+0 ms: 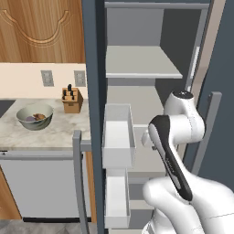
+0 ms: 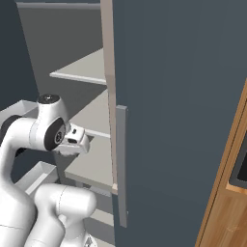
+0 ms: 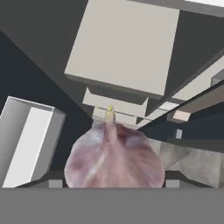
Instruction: Take the eggplant, chicken drumstick, and garlic from the freezer and place them in the bowl on the counter.
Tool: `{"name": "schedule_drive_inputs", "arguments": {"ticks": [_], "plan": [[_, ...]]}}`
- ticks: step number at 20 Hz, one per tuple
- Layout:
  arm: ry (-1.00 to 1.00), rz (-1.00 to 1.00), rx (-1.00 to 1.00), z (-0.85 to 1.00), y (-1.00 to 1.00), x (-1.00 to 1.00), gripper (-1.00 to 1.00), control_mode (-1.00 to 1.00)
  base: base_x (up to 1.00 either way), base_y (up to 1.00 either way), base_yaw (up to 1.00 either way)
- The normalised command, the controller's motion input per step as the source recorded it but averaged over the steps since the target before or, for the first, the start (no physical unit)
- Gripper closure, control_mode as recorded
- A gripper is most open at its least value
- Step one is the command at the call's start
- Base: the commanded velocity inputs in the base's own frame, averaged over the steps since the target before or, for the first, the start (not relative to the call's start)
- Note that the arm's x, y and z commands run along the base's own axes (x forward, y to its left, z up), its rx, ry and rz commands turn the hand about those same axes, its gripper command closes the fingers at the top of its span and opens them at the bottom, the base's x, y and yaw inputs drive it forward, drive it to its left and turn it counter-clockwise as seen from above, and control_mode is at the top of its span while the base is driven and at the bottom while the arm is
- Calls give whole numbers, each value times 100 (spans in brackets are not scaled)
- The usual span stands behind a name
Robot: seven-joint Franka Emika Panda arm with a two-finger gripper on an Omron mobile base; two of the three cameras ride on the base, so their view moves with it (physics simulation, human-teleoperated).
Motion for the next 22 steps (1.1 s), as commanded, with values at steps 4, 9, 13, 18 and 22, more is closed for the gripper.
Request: {"name": "schedule_drive_inputs", "arguments": {"ticks": [4, 9, 13, 18, 22], "plan": [[1, 0, 0, 15, 0, -42, 100, -100, 0, 0, 0], [0, 0, 0, 8, 0, -30, 100, 100, -28, 0, 0], [0, 0, 0, 0, 0, 0, 100, 100, -97, -8, 5], [0, 0, 0, 0, 0, 0, 100, 100, -56, -2, 58], [0, 0, 0, 0, 0, 0, 100, 100, -12, 11, 97]]}}
